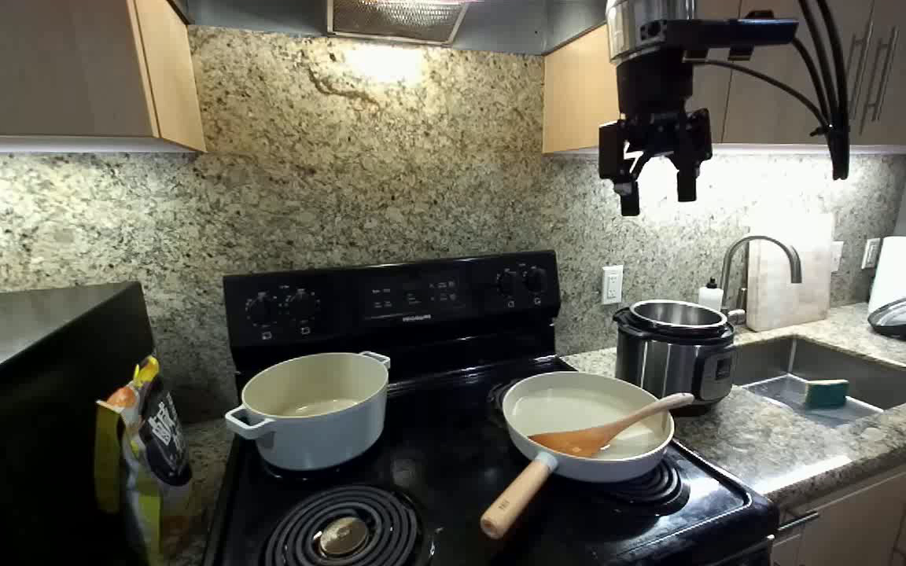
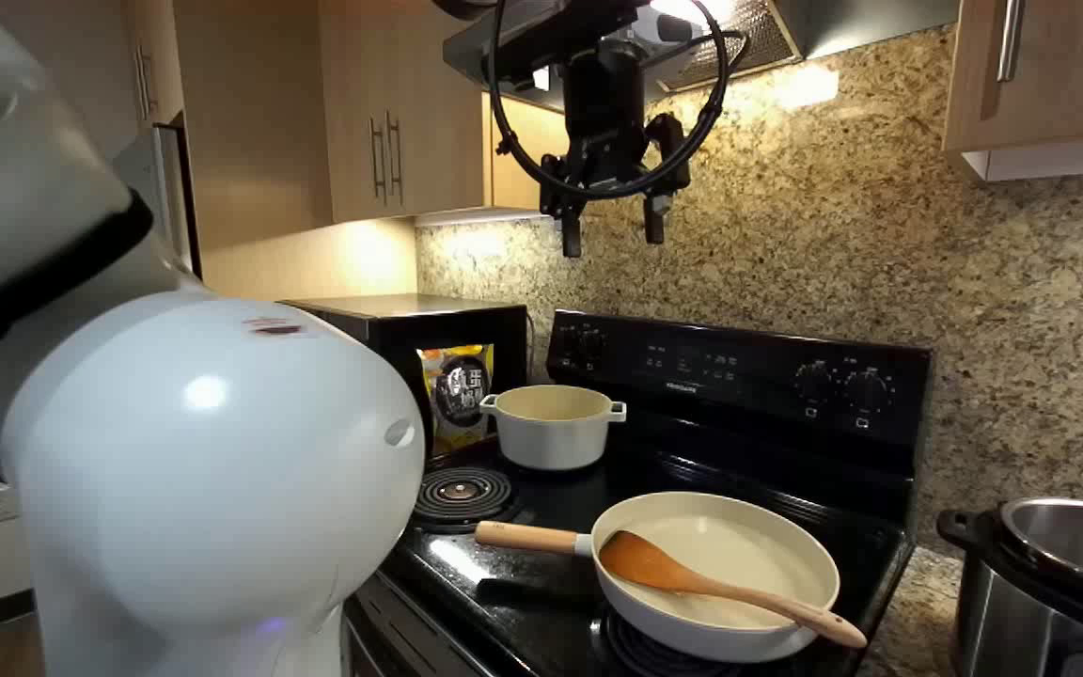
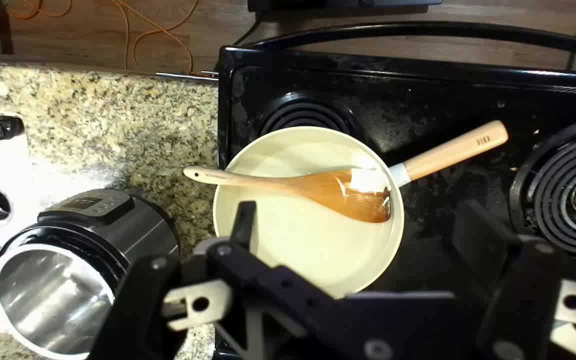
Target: Pick up the cooking stick and stir in the pan
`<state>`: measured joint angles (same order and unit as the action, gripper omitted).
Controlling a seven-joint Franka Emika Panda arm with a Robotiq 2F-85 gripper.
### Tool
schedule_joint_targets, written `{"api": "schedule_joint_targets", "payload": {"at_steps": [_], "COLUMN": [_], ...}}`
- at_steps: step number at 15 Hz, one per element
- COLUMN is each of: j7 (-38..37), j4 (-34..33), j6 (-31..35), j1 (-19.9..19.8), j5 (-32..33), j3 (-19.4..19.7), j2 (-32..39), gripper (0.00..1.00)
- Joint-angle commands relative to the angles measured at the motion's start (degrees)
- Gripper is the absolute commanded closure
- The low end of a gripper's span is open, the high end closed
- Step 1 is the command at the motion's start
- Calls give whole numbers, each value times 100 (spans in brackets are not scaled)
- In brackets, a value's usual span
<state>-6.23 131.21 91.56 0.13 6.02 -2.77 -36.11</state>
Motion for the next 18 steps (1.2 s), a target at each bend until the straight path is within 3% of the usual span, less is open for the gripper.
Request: {"api": "schedule_joint_targets", "payload": {"at_steps": [1, 18], "j7": [1, 17], "j4": [-10, 73], "j6": [-8, 84], "j1": [-5, -14], "j5": [-3, -4], "j3": [-5, 28], "j2": [4, -11], "gripper": [0, 0]}}
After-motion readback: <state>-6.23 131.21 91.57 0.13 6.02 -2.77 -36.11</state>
